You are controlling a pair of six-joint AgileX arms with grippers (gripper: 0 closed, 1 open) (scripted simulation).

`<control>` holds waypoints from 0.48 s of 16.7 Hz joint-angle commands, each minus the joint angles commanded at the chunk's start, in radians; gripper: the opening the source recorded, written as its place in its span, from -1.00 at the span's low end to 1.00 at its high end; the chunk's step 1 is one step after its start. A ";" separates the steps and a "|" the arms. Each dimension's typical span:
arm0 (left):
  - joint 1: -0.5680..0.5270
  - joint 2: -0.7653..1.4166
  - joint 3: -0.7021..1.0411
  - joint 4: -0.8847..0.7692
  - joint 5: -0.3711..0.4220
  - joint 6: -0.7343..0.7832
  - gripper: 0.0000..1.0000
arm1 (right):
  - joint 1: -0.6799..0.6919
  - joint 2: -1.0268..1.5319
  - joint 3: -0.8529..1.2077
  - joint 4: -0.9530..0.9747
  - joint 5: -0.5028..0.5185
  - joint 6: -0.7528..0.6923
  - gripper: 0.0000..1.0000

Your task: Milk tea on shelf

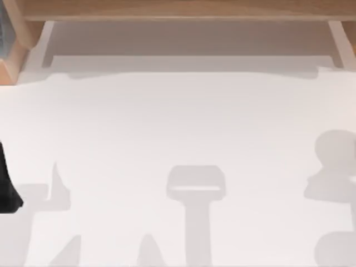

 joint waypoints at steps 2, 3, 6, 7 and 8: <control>0.000 0.000 0.000 0.000 0.000 0.000 1.00 | 0.000 0.000 0.000 0.000 0.000 0.000 0.40; 0.000 0.000 0.000 0.000 0.000 0.000 1.00 | 0.000 0.000 0.000 0.000 0.000 0.000 0.25; 0.000 0.000 0.000 0.000 0.000 0.000 1.00 | 0.000 0.000 0.000 0.000 0.000 0.000 -0.21; 0.000 0.000 0.000 0.000 0.000 0.000 1.00 | 0.000 0.000 0.000 0.000 0.000 0.000 -0.36; 0.000 0.000 0.000 0.000 0.000 0.000 1.00 | 0.000 0.000 0.000 0.000 0.000 0.000 -0.51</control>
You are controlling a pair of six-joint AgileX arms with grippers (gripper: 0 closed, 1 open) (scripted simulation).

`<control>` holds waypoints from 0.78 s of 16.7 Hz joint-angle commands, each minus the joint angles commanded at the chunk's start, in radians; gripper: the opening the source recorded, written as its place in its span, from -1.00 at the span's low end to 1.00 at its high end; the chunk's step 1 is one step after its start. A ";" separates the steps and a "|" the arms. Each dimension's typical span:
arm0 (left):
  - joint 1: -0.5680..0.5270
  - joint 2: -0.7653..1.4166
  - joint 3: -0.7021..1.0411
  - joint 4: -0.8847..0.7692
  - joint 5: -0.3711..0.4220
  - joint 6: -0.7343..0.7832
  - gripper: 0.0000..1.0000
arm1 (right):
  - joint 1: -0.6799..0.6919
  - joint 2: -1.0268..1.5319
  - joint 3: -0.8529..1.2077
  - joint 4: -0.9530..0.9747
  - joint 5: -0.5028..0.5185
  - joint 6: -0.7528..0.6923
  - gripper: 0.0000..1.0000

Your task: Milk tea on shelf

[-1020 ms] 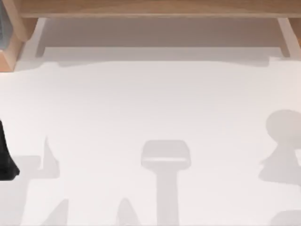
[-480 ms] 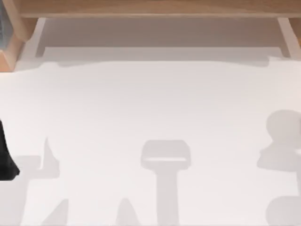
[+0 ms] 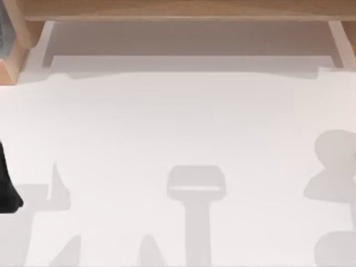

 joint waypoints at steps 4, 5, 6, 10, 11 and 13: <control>0.000 0.000 0.000 0.000 0.000 0.000 1.00 | 0.000 0.000 0.000 0.000 0.000 0.000 -1.00; 0.000 0.000 0.000 0.000 0.000 0.000 1.00 | 0.000 0.000 0.000 0.000 0.000 0.000 -1.00; 0.000 0.000 0.000 0.000 0.000 0.000 1.00 | 0.000 0.000 0.000 0.000 0.000 0.000 -1.00; 0.000 0.000 0.000 0.000 0.000 0.000 1.00 | 0.000 0.000 0.000 0.000 0.000 0.000 -1.00; 0.000 0.000 0.000 0.000 0.000 0.000 1.00 | 0.000 0.000 0.000 0.000 0.000 0.000 -1.00; 0.000 0.000 0.000 0.000 0.000 0.000 1.00 | -0.001 -0.003 -0.001 -0.004 0.000 0.002 -1.00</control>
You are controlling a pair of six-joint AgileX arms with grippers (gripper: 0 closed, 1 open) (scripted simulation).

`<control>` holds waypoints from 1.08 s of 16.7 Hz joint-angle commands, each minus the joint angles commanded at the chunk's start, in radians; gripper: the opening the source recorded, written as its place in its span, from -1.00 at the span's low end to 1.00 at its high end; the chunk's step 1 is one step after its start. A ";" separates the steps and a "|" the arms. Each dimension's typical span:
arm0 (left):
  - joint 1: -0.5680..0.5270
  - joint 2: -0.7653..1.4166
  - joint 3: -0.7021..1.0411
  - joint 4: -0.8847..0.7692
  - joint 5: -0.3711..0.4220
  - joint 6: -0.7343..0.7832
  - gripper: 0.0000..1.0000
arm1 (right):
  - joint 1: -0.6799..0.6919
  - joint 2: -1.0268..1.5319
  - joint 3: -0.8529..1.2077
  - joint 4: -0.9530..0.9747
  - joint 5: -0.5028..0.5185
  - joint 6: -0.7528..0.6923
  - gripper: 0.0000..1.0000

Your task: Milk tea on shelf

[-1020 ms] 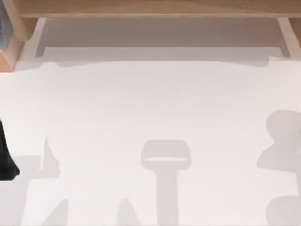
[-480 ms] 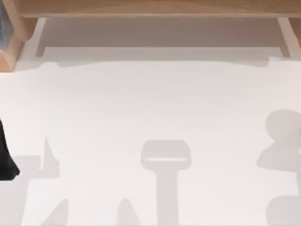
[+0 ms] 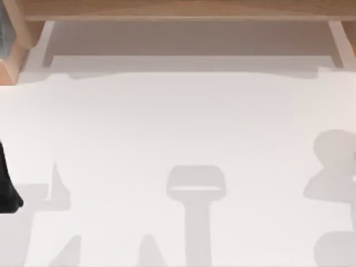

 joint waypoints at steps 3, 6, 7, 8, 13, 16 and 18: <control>0.000 0.000 0.000 0.000 0.000 0.000 1.00 | 0.000 -0.042 0.002 -0.044 -0.001 0.000 -1.00; 0.000 0.000 0.000 0.000 0.000 0.000 1.00 | 0.000 -0.066 0.004 -0.069 -0.001 0.000 -1.00; 0.000 0.000 0.000 0.000 0.000 0.000 1.00 | 0.000 -0.066 0.004 -0.069 -0.001 0.000 -1.00; 0.000 0.000 0.000 0.000 0.000 0.000 1.00 | 0.000 -0.062 0.001 -0.067 -0.001 0.002 -1.00; 0.000 0.000 0.000 0.000 0.000 0.000 1.00 | 0.098 -0.100 0.080 -0.116 0.028 0.064 -1.00; 0.000 0.000 0.000 0.000 0.000 0.000 1.00 | 0.246 -0.107 0.185 -0.242 0.083 0.138 -1.00; 0.000 0.000 0.000 0.000 0.000 0.000 1.00 | 0.359 -0.106 0.284 -0.351 0.135 0.177 -1.00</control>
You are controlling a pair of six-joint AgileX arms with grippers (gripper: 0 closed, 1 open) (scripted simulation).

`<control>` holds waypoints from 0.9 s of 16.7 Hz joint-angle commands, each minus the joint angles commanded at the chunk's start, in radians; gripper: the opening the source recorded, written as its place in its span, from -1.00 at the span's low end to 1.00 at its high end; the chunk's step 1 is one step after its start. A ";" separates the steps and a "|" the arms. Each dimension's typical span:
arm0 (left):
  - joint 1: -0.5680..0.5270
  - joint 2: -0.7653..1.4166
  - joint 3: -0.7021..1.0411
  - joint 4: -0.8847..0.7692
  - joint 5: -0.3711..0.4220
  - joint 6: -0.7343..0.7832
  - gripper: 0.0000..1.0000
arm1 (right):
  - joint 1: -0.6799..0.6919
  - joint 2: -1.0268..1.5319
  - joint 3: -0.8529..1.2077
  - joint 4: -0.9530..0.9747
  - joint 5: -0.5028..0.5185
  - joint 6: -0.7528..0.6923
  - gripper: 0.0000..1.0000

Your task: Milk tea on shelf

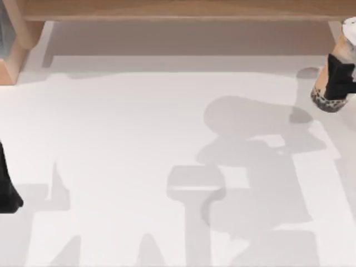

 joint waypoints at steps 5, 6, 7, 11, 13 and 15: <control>0.000 0.000 0.000 0.000 0.000 0.000 1.00 | 0.269 0.022 0.361 -0.301 0.184 0.033 -1.00; 0.000 0.000 0.000 0.000 0.000 0.000 1.00 | 0.312 0.036 0.445 -0.361 0.228 0.030 -1.00; 0.000 0.000 0.000 0.000 0.000 0.000 1.00 | 0.351 0.056 0.530 -0.421 0.274 0.025 -1.00; 0.000 0.000 0.000 0.000 0.000 0.000 1.00 | 0.459 0.170 0.843 -0.658 0.468 0.004 -1.00; 0.000 0.000 0.000 0.000 0.000 0.000 1.00 | 0.489 0.232 0.975 -0.767 0.559 0.001 -1.00; 0.000 0.000 0.000 0.000 0.000 0.000 1.00 | 0.509 0.281 1.086 -0.860 0.637 0.004 -1.00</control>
